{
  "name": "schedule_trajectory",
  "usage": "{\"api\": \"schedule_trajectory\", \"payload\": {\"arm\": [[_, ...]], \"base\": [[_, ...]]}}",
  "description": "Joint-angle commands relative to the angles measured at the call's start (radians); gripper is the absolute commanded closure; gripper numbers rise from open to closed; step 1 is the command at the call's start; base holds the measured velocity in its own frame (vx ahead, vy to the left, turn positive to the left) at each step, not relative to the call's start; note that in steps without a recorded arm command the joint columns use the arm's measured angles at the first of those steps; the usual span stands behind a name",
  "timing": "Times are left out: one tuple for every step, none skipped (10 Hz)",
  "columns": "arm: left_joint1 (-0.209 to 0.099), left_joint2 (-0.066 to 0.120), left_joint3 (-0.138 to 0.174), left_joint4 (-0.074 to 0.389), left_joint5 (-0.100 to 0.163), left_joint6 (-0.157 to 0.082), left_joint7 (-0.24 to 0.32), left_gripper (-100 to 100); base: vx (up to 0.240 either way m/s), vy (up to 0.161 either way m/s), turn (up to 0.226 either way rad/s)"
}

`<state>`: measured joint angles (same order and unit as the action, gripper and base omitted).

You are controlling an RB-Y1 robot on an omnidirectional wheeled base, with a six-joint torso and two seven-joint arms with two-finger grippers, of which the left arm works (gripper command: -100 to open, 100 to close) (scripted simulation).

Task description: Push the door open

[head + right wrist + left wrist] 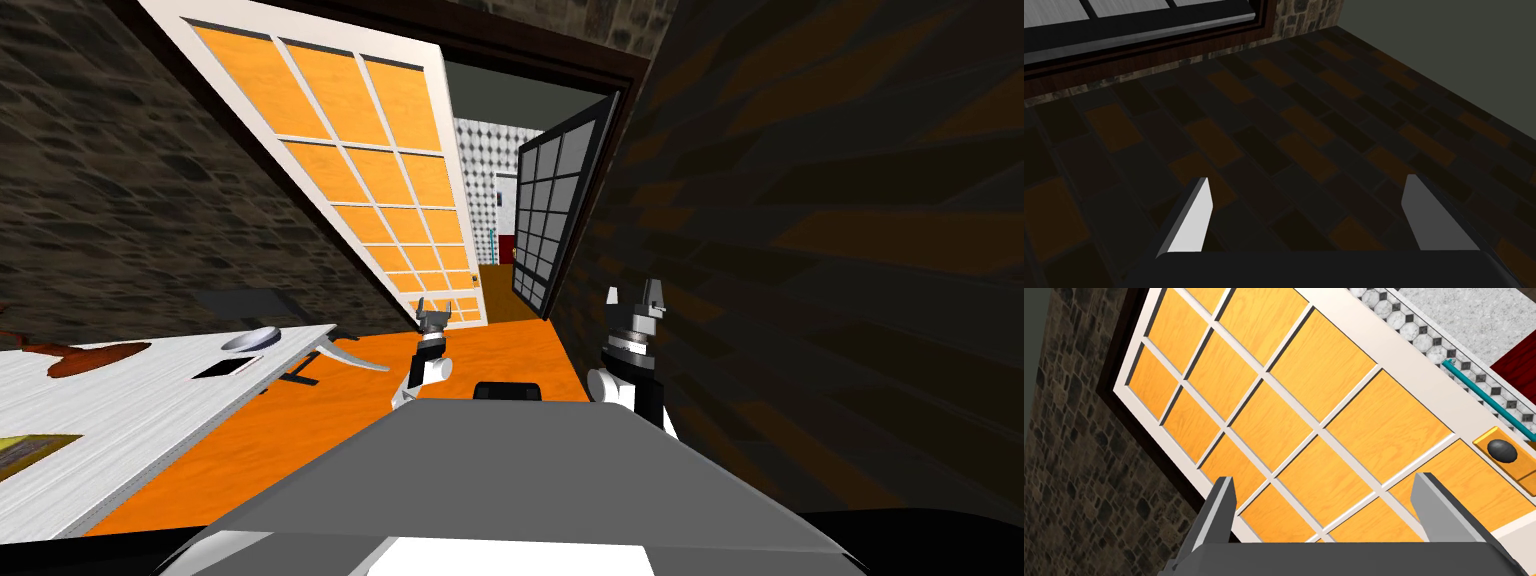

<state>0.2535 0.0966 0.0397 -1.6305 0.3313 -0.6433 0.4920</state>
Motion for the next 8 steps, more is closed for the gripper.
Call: {"api": "schedule_trajectory", "payload": {"arm": [[-0.007, 0.003, -0.001, 0.037, 0.019, -0.015, 0.033, -100], [-0.014, 0.003, -0.002, 0.061, 0.031, -0.023, 0.050, -100], [-0.021, 0.003, -0.003, 0.085, 0.042, -0.030, 0.067, -100], [-0.028, 0.002, -0.004, 0.108, 0.053, -0.038, 0.084, -100], [-0.035, 0.001, -0.005, 0.132, 0.064, -0.046, 0.101, -100], [-0.042, 0.001, -0.006, 0.156, 0.075, -0.053, 0.118, -100], [-0.049, 0.000, -0.007, 0.179, 0.086, -0.061, 0.135, -100], [-0.056, -0.001, -0.008, 0.203, 0.098, -0.069, 0.152, -100]], "base": [[0.089, 0.052, -0.129], [0.078, 0.051, -0.100], [0.094, 0.051, -0.126], [0.093, 0.048, -0.103], [0.077, 0.050, -0.131], [0.079, 0.057, -0.121], [0.089, 0.057, -0.125], [0.078, 0.050, -0.109]]}}
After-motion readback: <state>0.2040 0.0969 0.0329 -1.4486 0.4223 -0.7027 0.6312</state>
